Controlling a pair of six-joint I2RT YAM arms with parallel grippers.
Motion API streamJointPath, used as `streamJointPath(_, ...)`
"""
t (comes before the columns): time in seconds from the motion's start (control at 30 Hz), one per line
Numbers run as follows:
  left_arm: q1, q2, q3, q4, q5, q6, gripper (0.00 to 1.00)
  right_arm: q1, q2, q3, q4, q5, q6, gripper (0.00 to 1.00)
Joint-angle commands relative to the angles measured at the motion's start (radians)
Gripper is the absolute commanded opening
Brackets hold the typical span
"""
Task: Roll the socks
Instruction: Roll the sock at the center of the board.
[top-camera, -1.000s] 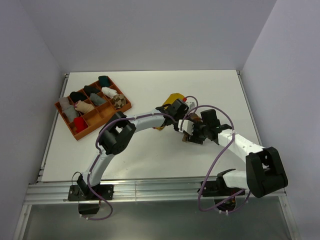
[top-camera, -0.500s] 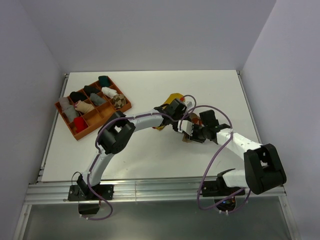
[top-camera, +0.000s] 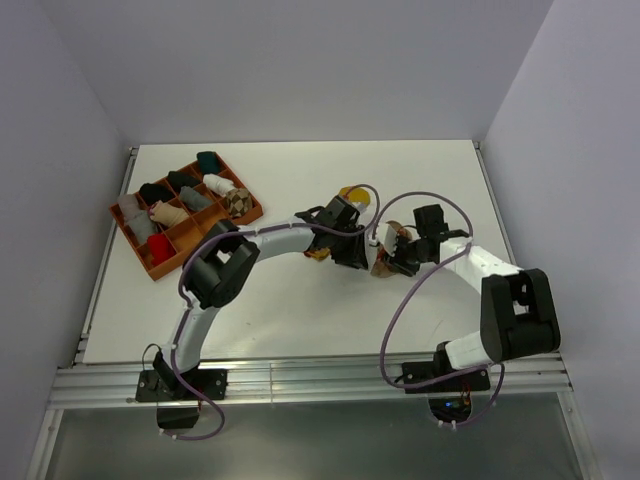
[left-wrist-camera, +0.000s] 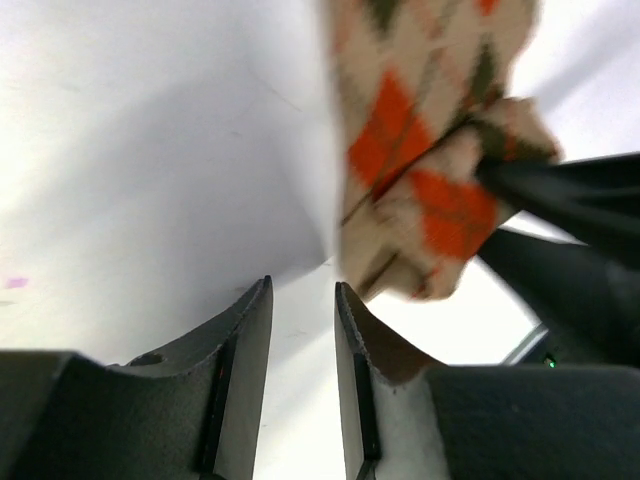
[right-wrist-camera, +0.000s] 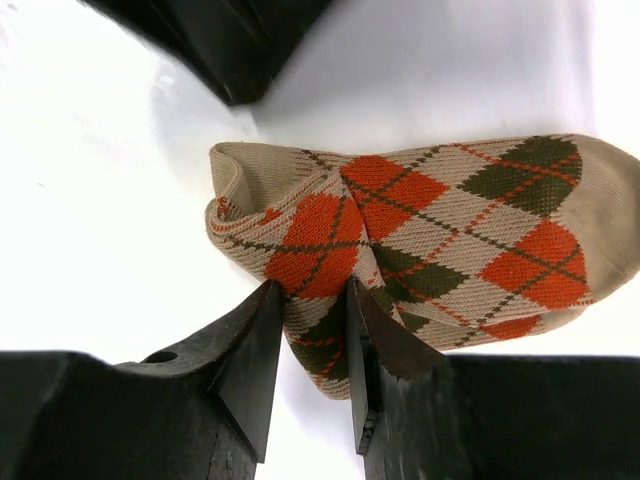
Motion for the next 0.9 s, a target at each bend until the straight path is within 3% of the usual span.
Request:
streamJointPath(0.0,0.021,-0.021,0.028,-0.043,-0.032,-0.004,0.37,-0.056,0.060,0.042,-0.137,-0.008,-0.028,0.36)
streamJointPath(0.37,0.046,0.047,0.151,0.001,0.010,-0.040,0.37,-0.132,0.282,0.279,-0.431,-0.107,-0.073,0.37)
streamJointPath(0.87,0.015,-0.156,-0.027,0.011,-0.182,0.035,0.35,-0.182,0.738,0.770,-1.028,-0.163,-0.173,0.38)
